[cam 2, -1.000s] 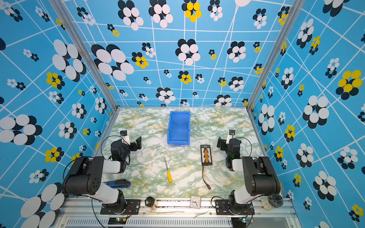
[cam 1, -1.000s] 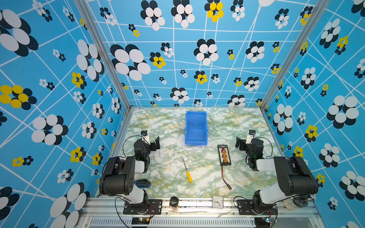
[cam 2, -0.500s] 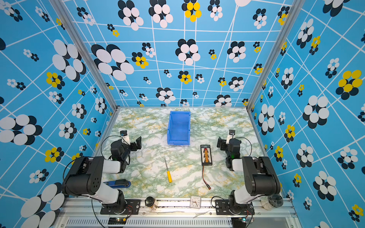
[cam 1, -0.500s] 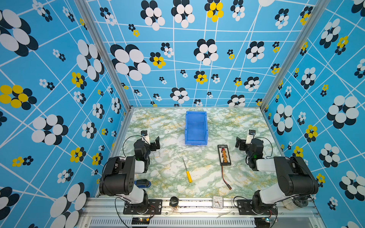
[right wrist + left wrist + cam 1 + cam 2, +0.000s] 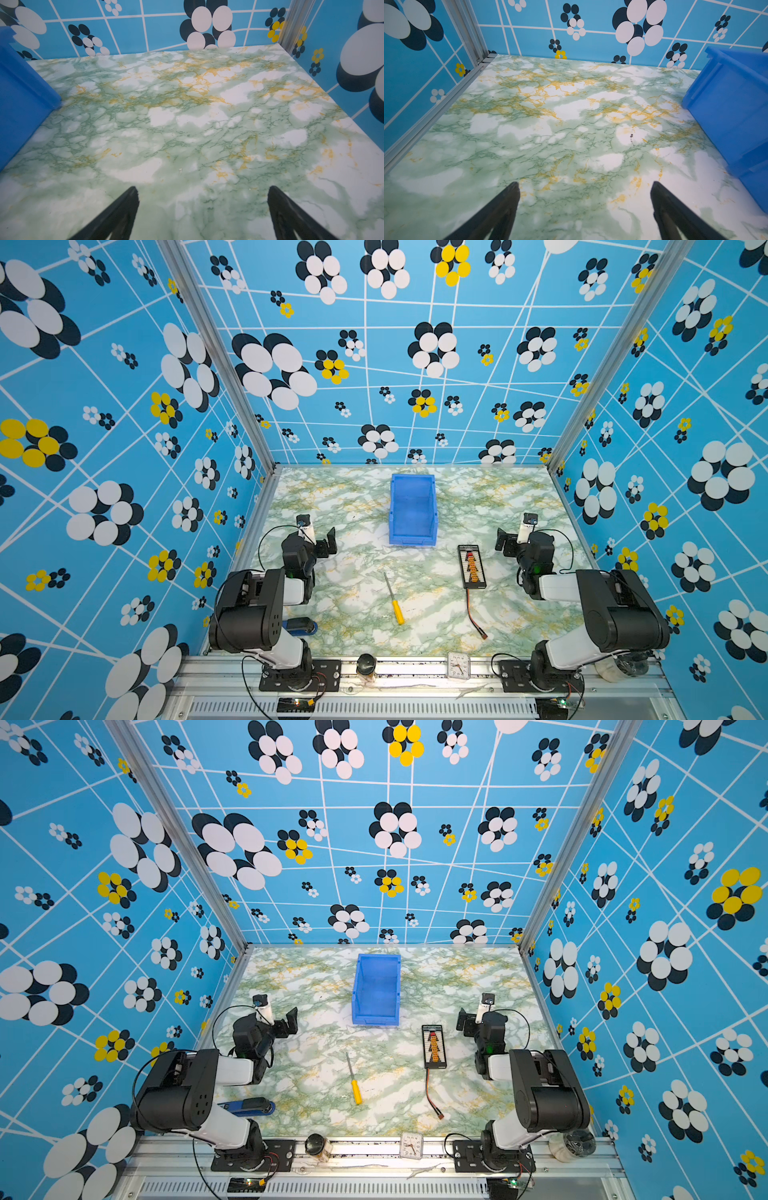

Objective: Put the screwdriver in the bin
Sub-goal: Pick up the screwdriver from the bottom-center of the table.

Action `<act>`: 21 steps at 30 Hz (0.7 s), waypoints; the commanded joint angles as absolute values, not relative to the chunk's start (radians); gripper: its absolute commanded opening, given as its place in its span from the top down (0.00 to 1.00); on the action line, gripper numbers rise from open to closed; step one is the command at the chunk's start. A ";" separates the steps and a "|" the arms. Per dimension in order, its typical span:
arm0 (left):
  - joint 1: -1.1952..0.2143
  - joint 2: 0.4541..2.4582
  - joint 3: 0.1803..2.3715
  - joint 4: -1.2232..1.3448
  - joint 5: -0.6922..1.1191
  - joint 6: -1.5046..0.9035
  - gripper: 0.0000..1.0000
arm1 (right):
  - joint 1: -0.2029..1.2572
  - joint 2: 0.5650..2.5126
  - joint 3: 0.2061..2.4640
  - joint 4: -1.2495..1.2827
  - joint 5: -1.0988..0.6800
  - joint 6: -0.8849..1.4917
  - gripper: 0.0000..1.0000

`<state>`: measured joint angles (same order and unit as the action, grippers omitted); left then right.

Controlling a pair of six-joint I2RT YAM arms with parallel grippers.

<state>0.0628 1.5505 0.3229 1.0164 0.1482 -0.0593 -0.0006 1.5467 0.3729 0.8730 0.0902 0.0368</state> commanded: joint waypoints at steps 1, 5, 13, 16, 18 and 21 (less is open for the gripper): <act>0.053 1.555 0.336 1.020 0.141 -0.046 0.01 | -0.007 1.544 0.390 0.889 0.074 0.035 0.01; 0.053 1.555 0.336 1.019 0.141 -0.046 0.01 | -0.006 1.544 0.389 0.889 0.073 0.036 0.01; 0.042 1.551 0.343 0.997 0.333 0.041 0.01 | -0.006 1.544 0.390 0.890 0.074 0.038 0.01; 0.032 1.552 0.359 0.968 0.317 0.046 0.01 | -0.006 1.544 0.390 0.890 0.076 0.037 0.01; 0.033 1.558 0.352 0.994 0.313 0.042 0.01 | -0.007 1.544 0.392 0.889 0.084 0.039 0.01; 0.029 1.555 0.333 1.020 0.302 0.043 0.01 | -0.007 1.534 0.395 0.871 0.129 0.057 0.01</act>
